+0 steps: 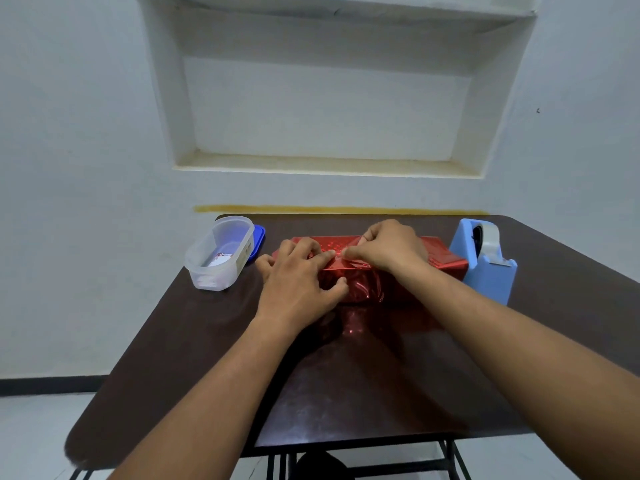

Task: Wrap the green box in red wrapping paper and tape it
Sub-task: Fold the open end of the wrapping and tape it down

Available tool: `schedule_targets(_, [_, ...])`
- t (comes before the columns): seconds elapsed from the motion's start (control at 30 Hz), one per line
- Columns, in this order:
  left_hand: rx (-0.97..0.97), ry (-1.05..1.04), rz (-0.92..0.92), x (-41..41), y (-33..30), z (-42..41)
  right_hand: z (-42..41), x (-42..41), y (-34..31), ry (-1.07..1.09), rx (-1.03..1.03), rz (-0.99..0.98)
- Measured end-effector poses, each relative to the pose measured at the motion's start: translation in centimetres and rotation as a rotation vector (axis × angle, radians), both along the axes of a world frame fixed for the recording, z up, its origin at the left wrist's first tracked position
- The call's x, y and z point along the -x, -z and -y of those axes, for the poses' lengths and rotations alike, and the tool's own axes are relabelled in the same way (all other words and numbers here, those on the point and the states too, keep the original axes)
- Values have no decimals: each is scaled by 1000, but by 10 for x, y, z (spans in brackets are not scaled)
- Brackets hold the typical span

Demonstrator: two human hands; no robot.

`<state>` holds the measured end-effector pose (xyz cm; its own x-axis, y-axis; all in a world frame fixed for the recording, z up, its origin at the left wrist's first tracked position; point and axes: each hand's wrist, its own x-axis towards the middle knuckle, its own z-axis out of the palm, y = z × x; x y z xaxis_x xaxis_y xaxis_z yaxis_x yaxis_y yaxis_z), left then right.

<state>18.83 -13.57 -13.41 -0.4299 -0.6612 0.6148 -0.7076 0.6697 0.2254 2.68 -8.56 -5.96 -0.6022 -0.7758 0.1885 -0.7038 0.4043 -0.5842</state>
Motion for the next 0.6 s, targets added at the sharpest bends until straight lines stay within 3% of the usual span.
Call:
schedule_targets(0.43, [-3, 1, 7, -1, 1, 0, 2, 0, 2, 58, -24, -3])
schedule_targets(0.6, [6, -3, 6, -2, 2, 0, -11, 14, 2, 49, 149, 79])
